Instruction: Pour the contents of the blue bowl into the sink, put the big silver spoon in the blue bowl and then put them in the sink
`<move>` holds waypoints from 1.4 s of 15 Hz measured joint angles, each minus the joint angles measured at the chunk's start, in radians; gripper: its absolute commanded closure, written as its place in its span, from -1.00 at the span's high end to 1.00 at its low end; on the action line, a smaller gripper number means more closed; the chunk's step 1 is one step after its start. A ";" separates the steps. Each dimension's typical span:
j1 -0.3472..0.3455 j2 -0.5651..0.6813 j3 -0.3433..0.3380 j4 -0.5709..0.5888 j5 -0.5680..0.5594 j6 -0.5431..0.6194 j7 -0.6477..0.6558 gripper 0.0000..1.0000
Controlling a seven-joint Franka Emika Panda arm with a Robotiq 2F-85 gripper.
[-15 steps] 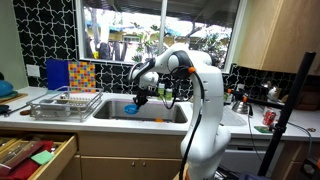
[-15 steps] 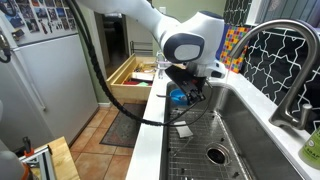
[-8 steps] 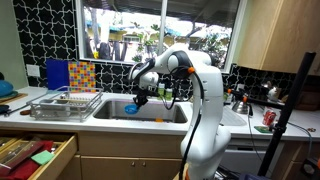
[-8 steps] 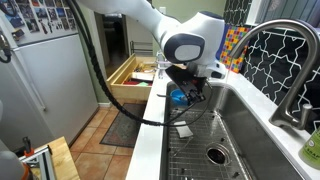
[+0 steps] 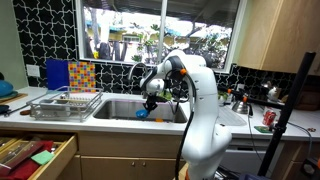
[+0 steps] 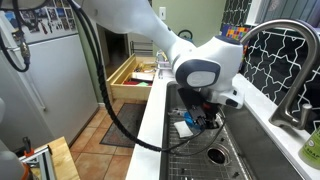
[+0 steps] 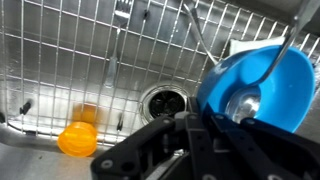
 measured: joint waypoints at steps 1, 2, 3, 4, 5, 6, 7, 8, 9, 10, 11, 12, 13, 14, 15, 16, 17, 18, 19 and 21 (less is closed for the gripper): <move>-0.006 0.021 -0.010 0.001 -0.012 0.016 0.015 -0.97; -0.012 0.041 -0.017 0.002 -0.020 0.030 0.029 -0.97; -0.018 0.060 -0.022 0.003 -0.025 0.045 0.045 -0.97; -0.024 0.079 -0.025 0.006 -0.025 0.054 0.062 -0.97; -0.029 0.099 -0.026 0.013 -0.025 0.055 0.080 -0.97; -0.033 0.121 -0.025 0.023 -0.023 0.055 0.095 -0.97; -0.037 0.142 -0.022 0.034 -0.016 0.055 0.108 -0.97; -0.043 0.161 -0.016 0.048 0.003 0.059 0.115 -0.89; -0.044 0.173 -0.012 0.055 0.004 0.060 0.116 -0.89; -0.044 0.174 -0.012 0.055 0.001 0.060 0.116 -0.89; -0.044 0.172 -0.012 0.055 0.001 0.060 0.116 -0.89; -0.044 0.170 -0.012 0.055 0.001 0.060 0.116 -0.89; -0.044 0.169 -0.012 0.055 0.001 0.060 0.116 -0.89; -0.044 0.169 -0.012 0.055 0.001 0.060 0.116 -0.97; -0.044 0.169 -0.012 0.055 0.001 0.060 0.116 -0.97; -0.044 0.169 -0.011 0.055 0.001 0.060 0.116 -0.97; -0.045 0.170 -0.009 0.055 0.001 0.059 0.116 -0.97; -0.047 0.174 -0.005 0.056 0.002 0.059 0.115 -0.97; -0.051 0.182 0.001 0.057 0.006 0.059 0.113 -0.97; -0.060 0.208 0.013 0.066 0.008 0.060 0.107 -0.97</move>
